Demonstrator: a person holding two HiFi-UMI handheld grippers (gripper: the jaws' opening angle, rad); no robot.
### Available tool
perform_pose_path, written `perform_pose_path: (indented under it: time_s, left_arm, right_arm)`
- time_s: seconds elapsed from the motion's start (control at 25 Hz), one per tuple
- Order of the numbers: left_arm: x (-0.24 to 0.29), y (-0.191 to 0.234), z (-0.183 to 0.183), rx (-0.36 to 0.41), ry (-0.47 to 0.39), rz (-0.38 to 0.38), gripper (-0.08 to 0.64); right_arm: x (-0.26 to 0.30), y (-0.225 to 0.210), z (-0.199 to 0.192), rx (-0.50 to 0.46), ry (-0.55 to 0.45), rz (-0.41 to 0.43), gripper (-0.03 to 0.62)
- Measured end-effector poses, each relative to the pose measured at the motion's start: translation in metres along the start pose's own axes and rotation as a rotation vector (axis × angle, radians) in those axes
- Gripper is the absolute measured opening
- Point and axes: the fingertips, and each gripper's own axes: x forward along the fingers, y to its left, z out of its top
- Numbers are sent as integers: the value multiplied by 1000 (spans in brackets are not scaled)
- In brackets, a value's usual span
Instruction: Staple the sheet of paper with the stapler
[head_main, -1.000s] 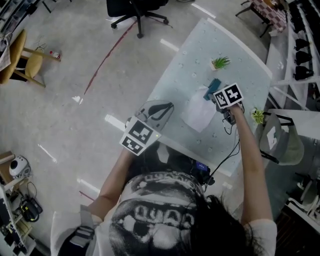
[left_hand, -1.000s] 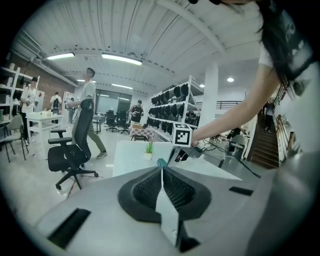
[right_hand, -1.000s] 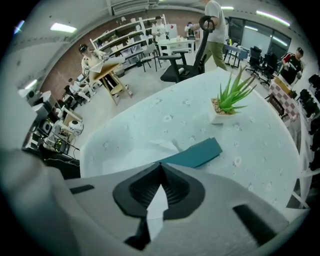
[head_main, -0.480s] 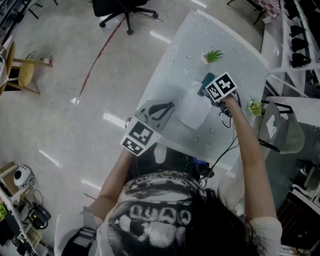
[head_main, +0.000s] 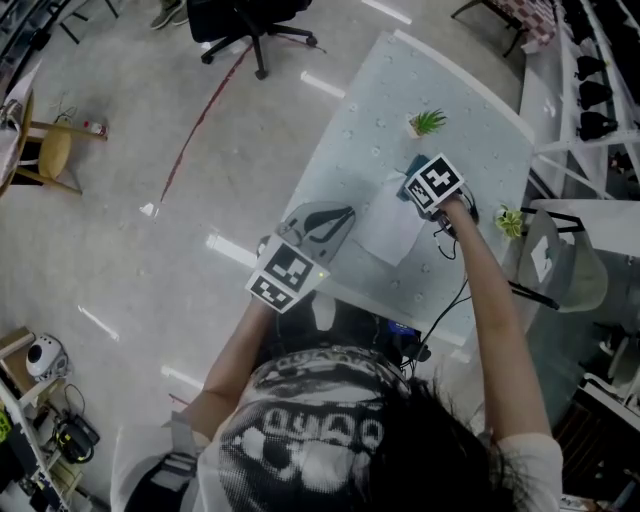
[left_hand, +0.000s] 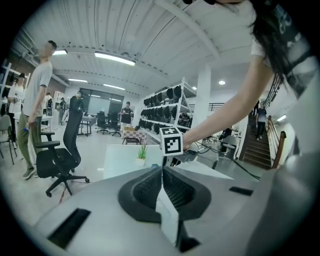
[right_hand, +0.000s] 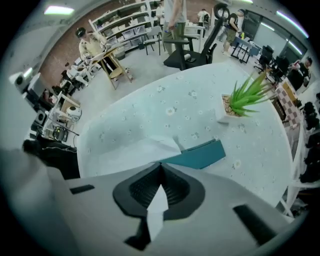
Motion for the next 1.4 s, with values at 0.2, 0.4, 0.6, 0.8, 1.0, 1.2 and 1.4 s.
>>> perform_pose_path:
  time_s: [0.2,0.4,0.6,0.8,1.0,1.2,1.4]
  left_arm:
    - [-14,3,3,0,-18,13,6]
    - [-33,-2,6,14,-16,-35,6]
    - [-41,-16,-6,54,29,-98,6]
    - [-43,-26,-16,57,45,-120,6]
    - [-44,-47,-25,60,66,-152,6]
    - [-45,-79,-24,98,77,-196,6]
    - [-53,-119,-25,137,77,-210,8]
  right_arm:
    - [0,3,0,51,-62,-6,5]
    - [-15,6,2,173,-236,-64,-6]
    - [-34,9,-1,315,-439,-149,-11]
    - [-43,37,-20,355,-546,-192,-12]
    - [-61,78,-45,456,-695,-179,-12]
    - [-78,116,-79,531,-802,-182,-12]
    - [-97,154,-119,626,-921,-184,-12]
